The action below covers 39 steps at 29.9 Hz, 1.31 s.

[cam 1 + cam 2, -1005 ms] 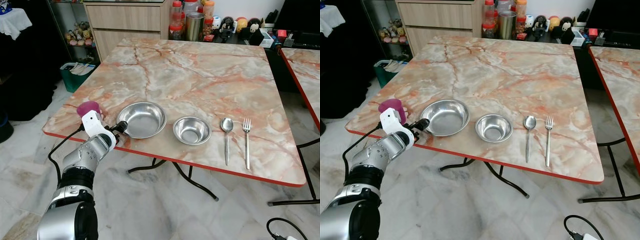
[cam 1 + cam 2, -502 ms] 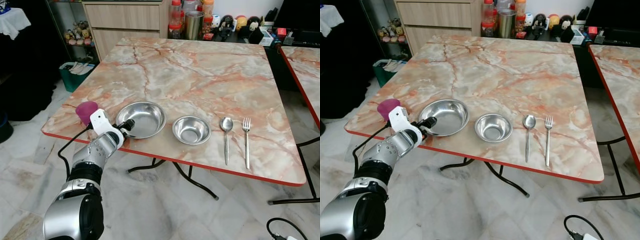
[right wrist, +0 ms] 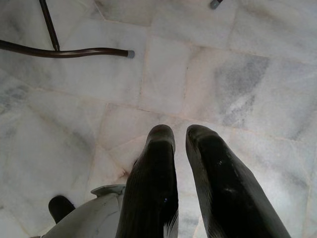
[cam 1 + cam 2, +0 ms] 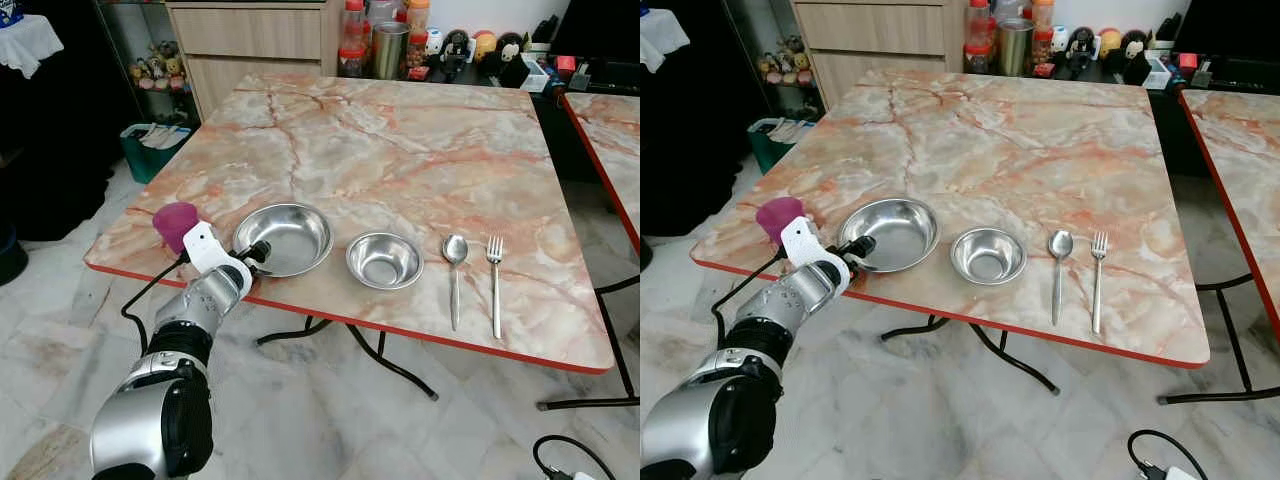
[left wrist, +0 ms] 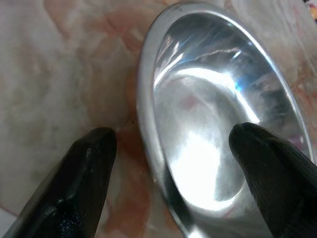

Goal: Setting the table

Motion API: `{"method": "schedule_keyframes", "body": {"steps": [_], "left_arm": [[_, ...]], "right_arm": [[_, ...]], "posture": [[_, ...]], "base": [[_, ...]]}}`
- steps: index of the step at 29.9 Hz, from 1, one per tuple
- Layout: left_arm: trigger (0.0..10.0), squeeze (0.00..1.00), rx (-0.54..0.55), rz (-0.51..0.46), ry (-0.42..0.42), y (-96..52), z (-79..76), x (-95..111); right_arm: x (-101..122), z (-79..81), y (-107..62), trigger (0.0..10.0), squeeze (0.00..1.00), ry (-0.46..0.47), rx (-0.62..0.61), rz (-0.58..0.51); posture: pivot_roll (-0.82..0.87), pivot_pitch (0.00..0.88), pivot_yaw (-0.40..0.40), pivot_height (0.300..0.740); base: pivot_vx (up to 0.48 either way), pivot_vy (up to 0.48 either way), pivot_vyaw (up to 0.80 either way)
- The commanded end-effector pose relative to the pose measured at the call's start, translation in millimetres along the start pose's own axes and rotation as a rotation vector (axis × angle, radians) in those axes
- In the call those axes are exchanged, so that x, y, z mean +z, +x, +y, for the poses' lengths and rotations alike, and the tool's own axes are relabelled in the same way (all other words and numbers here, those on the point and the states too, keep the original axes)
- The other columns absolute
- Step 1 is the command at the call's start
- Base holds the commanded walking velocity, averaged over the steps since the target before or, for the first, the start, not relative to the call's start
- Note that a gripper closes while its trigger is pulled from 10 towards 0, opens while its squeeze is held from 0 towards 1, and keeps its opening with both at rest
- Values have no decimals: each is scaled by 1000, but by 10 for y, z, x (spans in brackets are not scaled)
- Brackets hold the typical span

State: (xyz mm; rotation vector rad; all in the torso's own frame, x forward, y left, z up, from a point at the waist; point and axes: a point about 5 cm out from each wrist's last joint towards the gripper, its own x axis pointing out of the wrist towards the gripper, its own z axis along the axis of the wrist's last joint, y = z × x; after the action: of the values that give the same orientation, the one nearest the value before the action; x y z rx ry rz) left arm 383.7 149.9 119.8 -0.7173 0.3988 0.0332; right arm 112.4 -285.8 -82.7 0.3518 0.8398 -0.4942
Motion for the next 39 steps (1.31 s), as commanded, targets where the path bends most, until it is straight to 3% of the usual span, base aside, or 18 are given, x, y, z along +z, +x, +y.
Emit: {"method": "schedule_keyframes", "body": {"steps": [1, 7, 8, 9, 10, 39], "left_arm": [[10000, 0, -17, -10, -20, 15, -70, 34], [10000, 0, -14, -10, -22, 25, -81, 28], [5333, 0, -7, -9, -23, 28, -78, 21], [5333, 0, -2, -8, -24, 30, -76, 16], [0, 0, 2, -9, -23, 32, -73, 13], [0, 0, 43, -13, -27, 40, -17, 18]], "right_arm": [[-12, -10, -7, 10000, 0, 14, -6, -5], [-15, -13, -8, 10000, 0, 14, -7, -5], [-15, -14, -9, 10000, 0, 14, -7, -5], [-15, -14, -9, 10000, 0, 14, -7, -5], [-14, -15, -9, 10000, 0, 13, -8, -5], [-4, -9, -5, 10000, 0, 13, -6, -10]], "posture": [[73, 61, 40, 740], [68, 60, 42, 740], [68, 60, 42, 740], [68, 60, 42, 740], [67, 60, 40, 740], [66, 58, 39, 740]], "base": [[0, 0, 0], [0, 0, 0], [0, 0, 0], [0, 0, 0], [0, 0, 0], [0, 0, 0]]}}
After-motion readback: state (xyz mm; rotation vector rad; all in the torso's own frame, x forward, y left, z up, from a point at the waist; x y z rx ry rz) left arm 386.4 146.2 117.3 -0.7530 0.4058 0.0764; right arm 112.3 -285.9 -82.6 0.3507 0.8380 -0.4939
